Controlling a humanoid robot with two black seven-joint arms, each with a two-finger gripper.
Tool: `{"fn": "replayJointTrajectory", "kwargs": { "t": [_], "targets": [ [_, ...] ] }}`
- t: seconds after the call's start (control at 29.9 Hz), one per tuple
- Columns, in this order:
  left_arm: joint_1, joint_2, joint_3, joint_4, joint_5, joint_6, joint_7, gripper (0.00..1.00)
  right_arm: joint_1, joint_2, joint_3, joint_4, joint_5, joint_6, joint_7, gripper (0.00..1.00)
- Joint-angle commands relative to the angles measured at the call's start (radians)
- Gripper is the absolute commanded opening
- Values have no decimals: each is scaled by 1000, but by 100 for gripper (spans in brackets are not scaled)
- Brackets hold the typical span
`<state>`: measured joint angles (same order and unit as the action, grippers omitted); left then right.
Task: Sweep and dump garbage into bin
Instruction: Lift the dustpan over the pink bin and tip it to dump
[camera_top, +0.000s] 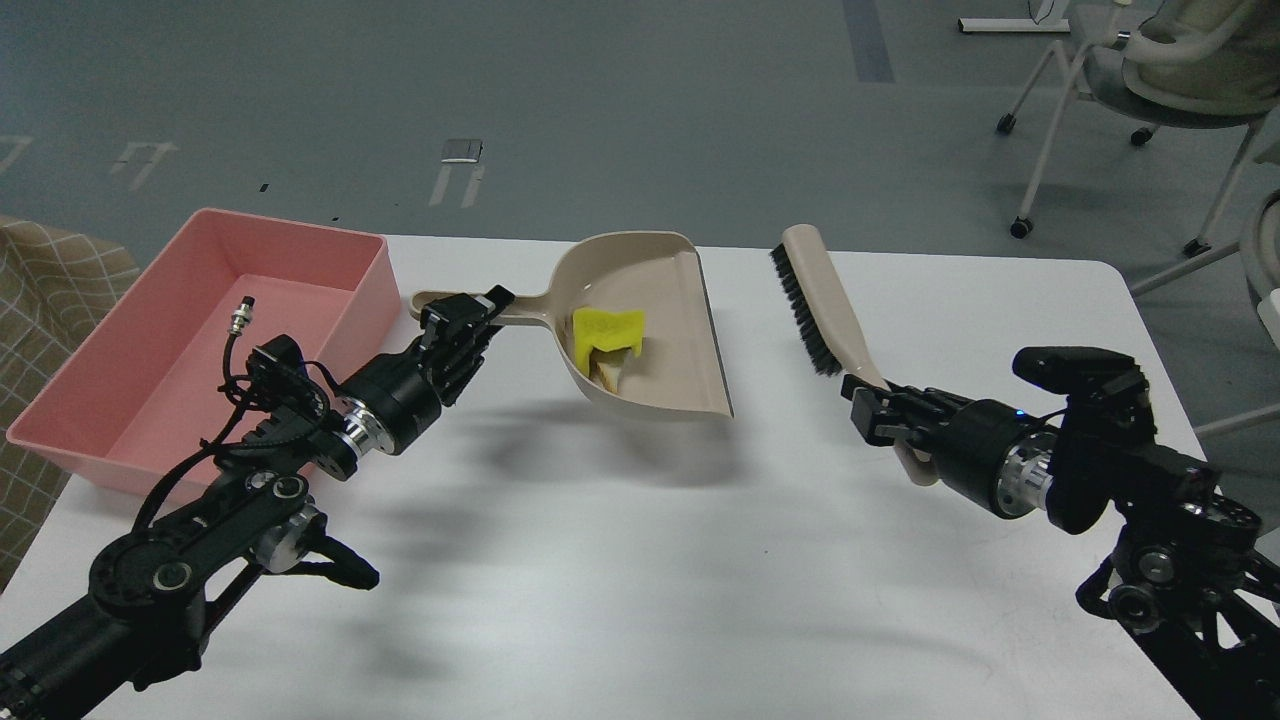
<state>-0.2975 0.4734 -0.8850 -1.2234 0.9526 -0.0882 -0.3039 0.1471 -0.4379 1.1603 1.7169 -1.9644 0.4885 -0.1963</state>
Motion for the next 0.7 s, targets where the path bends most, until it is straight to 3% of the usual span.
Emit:
{"fn": "replayJointTrajectory", "kwargs": {
  "t": [0.0, 0.13, 0.47, 0.67],
  "targets": [
    [11, 54, -49, -31, -54, -11, 0, 0, -69, -10, 79, -3, 19, 0, 6, 0],
    [11, 138, -92, -45, -124, -24, 8, 0, -104, -12, 104, -20, 35, 0, 8, 0],
    [67, 526, -123, -25, -363, -61, 0, 0, -169, -10, 191, -28, 48, 0, 15, 0],
    [97, 682, -121, 117, -365, -87, -40, 0, -184, -10, 226, -26, 50, 0, 17, 0]
  ]
}}
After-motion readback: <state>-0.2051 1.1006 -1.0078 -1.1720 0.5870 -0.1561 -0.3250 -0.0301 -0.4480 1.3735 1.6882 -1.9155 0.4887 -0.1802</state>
